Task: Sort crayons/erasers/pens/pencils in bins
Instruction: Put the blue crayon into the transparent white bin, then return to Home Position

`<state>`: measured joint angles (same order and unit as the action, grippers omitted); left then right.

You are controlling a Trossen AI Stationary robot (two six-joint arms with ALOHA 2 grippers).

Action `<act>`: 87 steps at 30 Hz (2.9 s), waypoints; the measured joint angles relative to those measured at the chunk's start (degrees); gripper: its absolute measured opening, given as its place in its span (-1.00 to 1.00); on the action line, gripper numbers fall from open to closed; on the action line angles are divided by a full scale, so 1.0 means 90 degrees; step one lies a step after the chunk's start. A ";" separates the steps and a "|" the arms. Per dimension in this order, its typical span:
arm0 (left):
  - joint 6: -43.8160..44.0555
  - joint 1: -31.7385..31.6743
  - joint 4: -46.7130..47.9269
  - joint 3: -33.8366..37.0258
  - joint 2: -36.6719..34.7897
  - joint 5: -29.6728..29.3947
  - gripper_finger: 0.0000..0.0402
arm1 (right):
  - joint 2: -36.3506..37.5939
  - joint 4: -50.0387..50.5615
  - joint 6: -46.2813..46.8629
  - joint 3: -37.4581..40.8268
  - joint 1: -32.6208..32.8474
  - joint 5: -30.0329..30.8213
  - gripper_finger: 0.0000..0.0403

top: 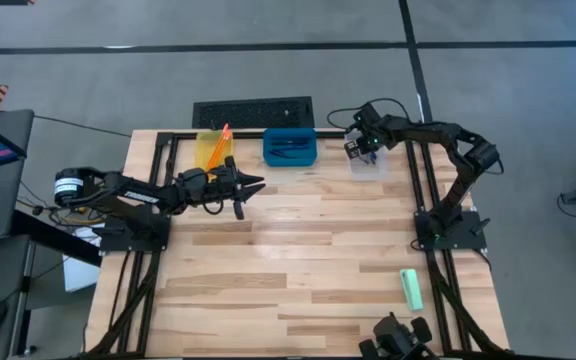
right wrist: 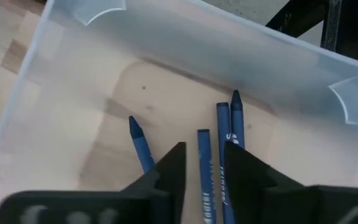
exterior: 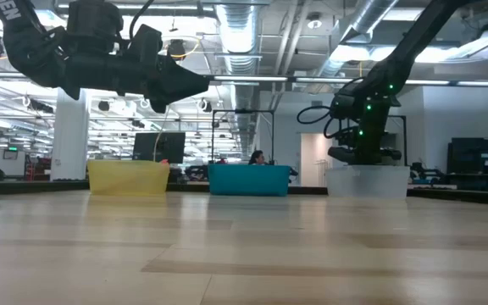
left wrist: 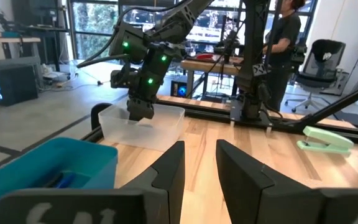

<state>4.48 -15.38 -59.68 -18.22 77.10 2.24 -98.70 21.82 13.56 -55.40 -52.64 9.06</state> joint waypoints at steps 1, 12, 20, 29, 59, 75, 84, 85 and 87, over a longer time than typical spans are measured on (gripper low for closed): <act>-0.0043 0.0000 0.0000 0.0000 0.0000 -0.0001 -0.59 | 0.0000 0.0000 -0.0002 0.0000 0.0000 0.0000 -0.40; -0.0403 -0.0058 0.0261 0.0000 -0.0235 0.0151 -0.97 | 0.1011 0.0220 -0.0667 0.0016 0.0251 0.0073 -0.50; -0.0791 -0.0318 0.2012 0.0007 -0.1583 0.0324 -1.00 | 0.2428 -0.1905 -0.1232 0.1085 0.1452 0.0319 -0.95; -0.0941 -0.0728 0.2679 0.0572 -0.3039 0.1421 -1.00 | 0.3714 -0.3604 -0.2500 0.2494 0.2533 -0.1298 -0.98; -0.0525 -0.1018 0.5703 0.1736 -0.8399 0.0781 -1.00 | 0.8292 -0.4980 -0.2693 0.5396 0.3348 -0.1036 -0.99; -0.0499 -0.1013 0.6468 0.1739 -0.8560 0.0269 -1.00 | 1.0974 -0.2909 -0.2847 0.6098 0.4700 0.0198 -0.99; -0.0263 -0.0933 0.6412 0.1955 -0.8553 -0.0161 -1.00 | 1.0942 -0.2682 -0.2464 0.6081 0.4743 0.0151 -0.99; -0.0263 -0.0912 0.6429 0.1955 -0.8549 -0.0140 -1.00 | 1.0918 -0.2667 -0.2465 0.6081 0.4744 0.0145 -0.99; -0.0259 -0.0868 0.6399 0.1956 -0.8521 -0.0107 -1.00 | 1.0910 -0.2669 -0.2528 0.6081 0.4695 0.0151 -0.99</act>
<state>2.14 -23.19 -2.09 -0.61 0.41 1.28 -0.50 -2.20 -9.19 -0.67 -10.38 10.42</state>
